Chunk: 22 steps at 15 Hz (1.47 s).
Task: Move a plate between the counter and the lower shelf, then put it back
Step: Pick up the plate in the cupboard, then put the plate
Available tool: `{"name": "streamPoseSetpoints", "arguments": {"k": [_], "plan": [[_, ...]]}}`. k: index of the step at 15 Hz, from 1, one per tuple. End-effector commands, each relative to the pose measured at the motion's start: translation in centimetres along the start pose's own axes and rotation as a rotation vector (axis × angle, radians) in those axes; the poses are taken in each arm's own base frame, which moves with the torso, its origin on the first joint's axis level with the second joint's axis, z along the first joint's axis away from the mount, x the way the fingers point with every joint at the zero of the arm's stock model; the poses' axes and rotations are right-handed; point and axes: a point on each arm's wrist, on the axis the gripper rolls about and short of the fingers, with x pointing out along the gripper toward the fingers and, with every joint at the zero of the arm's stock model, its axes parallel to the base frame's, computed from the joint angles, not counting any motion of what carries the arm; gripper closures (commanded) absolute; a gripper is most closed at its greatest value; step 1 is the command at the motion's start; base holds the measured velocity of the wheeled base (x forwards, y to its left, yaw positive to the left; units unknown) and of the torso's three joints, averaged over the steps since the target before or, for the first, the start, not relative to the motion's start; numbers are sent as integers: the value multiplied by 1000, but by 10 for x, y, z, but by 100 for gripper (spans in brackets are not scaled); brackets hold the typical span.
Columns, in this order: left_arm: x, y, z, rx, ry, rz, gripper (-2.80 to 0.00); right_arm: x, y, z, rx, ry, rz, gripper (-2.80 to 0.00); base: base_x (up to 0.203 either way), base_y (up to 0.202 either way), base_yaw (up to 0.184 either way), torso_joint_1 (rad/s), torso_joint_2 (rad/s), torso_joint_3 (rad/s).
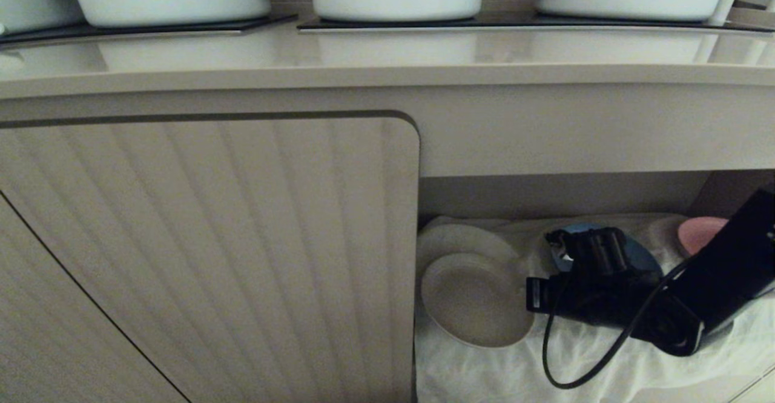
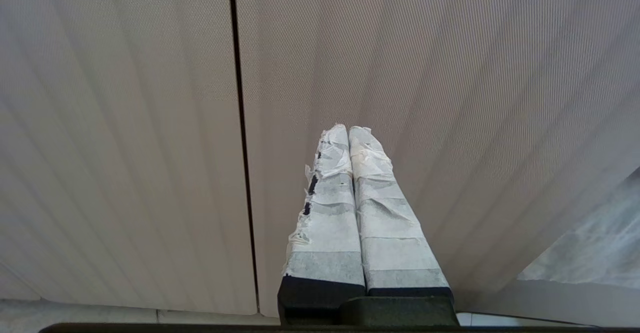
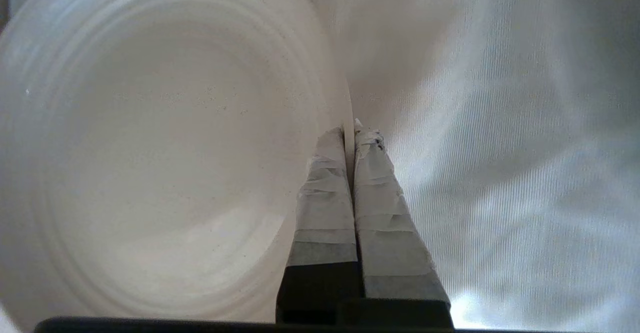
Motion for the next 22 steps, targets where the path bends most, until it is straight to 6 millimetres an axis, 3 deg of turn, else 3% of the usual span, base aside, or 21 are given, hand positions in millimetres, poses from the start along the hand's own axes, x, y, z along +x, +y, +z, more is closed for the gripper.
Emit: {"name": "streamPoseSetpoints", "arguments": {"k": [1, 12, 22], "plan": [[0, 0, 0, 0, 0, 1, 0, -14, 1, -2, -1, -10, 8, 0, 0, 0, 0, 0, 0, 0], [0, 0, 0, -1, 0, 1, 0, -73, -1, -21, -2, -32, 12, 0, 0, 0, 0, 0, 0, 0], [0, 0, 0, -1, -1, 0, 0, -122, -9, -56, 0, -26, 7, 0, 0, 0, 0, 0, 0, 0]]}}
